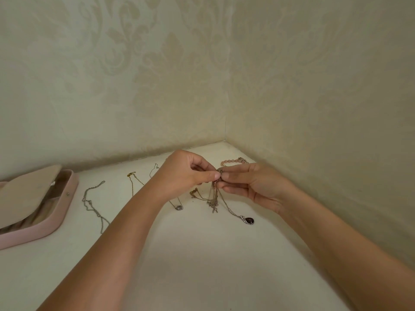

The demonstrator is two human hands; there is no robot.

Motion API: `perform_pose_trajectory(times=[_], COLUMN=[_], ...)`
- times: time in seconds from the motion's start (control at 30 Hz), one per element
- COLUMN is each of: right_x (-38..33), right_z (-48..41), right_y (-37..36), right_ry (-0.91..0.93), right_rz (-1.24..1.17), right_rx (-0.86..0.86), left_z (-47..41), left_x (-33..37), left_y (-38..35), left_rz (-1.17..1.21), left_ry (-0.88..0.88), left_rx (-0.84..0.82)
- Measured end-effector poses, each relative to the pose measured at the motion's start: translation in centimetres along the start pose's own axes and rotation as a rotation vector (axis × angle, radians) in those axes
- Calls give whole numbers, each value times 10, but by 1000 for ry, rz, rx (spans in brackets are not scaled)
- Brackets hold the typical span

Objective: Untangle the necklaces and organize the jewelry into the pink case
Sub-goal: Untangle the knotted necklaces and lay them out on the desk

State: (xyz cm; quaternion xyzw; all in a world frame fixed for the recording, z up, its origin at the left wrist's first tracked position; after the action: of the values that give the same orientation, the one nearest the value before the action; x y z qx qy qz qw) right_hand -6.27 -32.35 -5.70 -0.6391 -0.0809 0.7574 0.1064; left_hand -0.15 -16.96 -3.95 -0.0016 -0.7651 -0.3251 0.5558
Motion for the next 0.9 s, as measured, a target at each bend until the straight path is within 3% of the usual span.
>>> perform_pose_trajectory(times=[0.37, 0.57, 0.9], right_x=[-4, -6, -2], right_z=[-1, 0, -4], right_y=[-4, -4, -4], right_ry=[284, 286, 187], right_rz=[558, 470, 296], right_rx=[169, 69, -88], left_z=[2, 1, 3], left_x=[3, 5, 8], left_y=[-7, -4, -7], left_rz=[-164, -101, 95], left_ry=[-75, -71, 35], left_rx=[5, 34, -59])
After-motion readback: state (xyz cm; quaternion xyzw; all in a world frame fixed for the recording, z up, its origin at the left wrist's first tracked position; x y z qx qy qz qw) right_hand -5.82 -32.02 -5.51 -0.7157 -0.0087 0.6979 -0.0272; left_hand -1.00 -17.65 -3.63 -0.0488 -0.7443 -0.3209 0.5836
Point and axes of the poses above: each hand's wrist, its own z-axis away from the middle knuckle, its own y-axis out of the back of the hand, x = y × z, the point moved 3 cm from there along -z, towards the middle knuckle, and after that the axes turned 2 degrees about x, right-handed, at the moved point
